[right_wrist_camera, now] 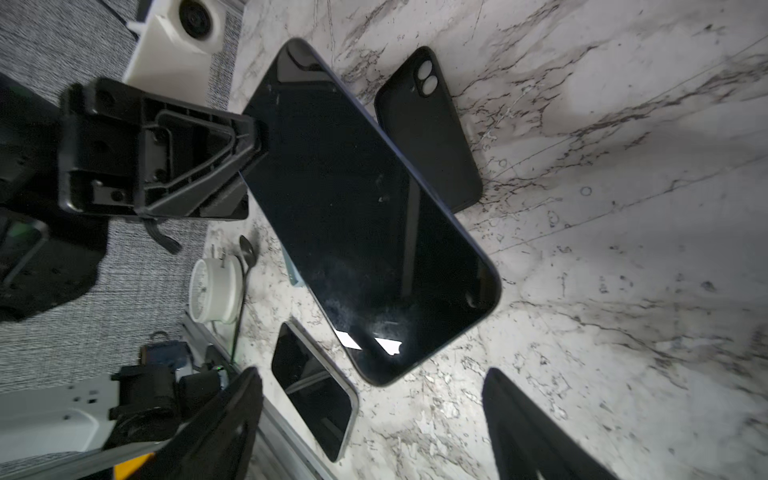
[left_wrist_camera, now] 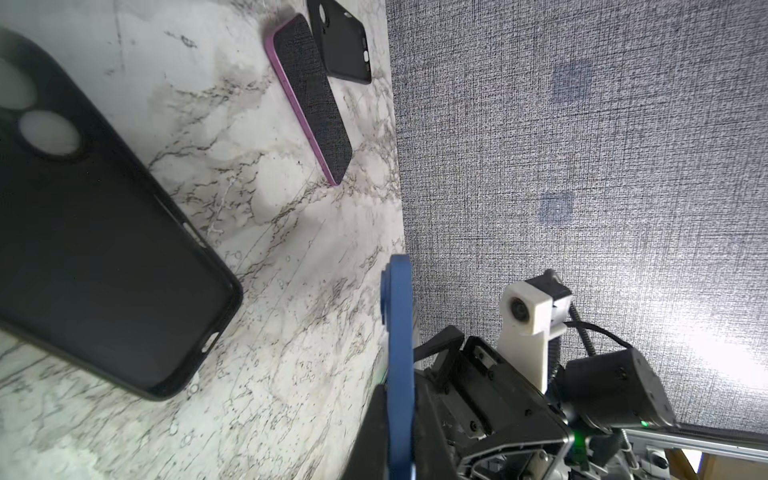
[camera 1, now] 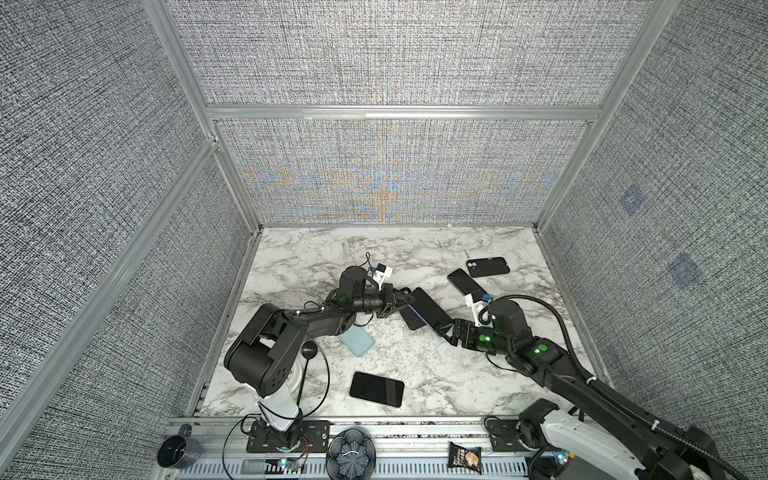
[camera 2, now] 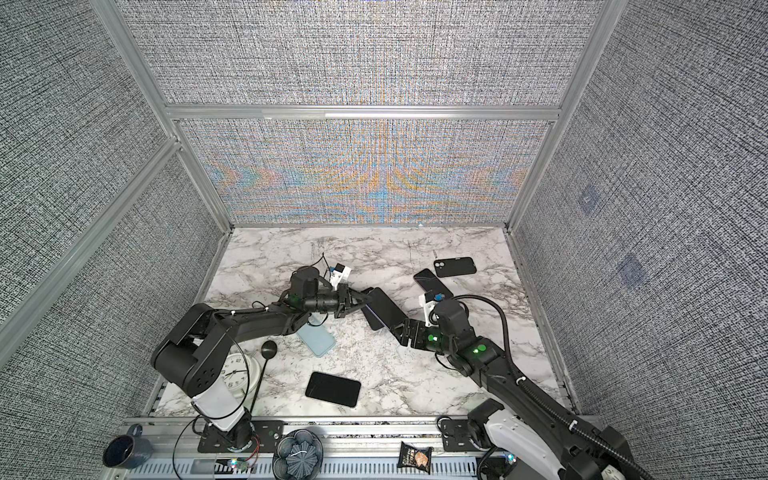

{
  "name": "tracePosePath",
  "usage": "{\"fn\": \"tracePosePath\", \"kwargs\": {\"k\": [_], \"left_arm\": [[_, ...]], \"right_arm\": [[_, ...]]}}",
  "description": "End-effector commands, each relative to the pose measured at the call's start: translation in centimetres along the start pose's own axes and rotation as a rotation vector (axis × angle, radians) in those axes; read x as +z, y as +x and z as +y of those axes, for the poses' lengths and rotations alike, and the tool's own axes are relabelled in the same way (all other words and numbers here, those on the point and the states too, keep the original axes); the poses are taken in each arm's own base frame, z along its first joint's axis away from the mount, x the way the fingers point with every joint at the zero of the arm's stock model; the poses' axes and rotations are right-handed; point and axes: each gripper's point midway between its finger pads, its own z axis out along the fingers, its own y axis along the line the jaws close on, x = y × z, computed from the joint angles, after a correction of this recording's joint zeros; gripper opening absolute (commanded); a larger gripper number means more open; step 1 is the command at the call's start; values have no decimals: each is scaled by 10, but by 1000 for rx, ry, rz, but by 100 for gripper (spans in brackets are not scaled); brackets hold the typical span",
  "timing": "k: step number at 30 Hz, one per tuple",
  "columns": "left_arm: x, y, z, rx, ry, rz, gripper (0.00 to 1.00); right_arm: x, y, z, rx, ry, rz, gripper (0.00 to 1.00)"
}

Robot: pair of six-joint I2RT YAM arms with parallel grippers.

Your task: Put the phone into the phone case

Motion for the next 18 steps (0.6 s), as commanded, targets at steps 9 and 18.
{"fn": "tracePosePath", "kwargs": {"k": [9,18], "left_arm": [[-1,-21,-26,16,209,-71,0],[-2,-23,-33,12,262,-87,0]], "right_arm": [[-4,-34,14,228,-326,-112,85],[-6,-60,12,275,-400,-224,74]]}}
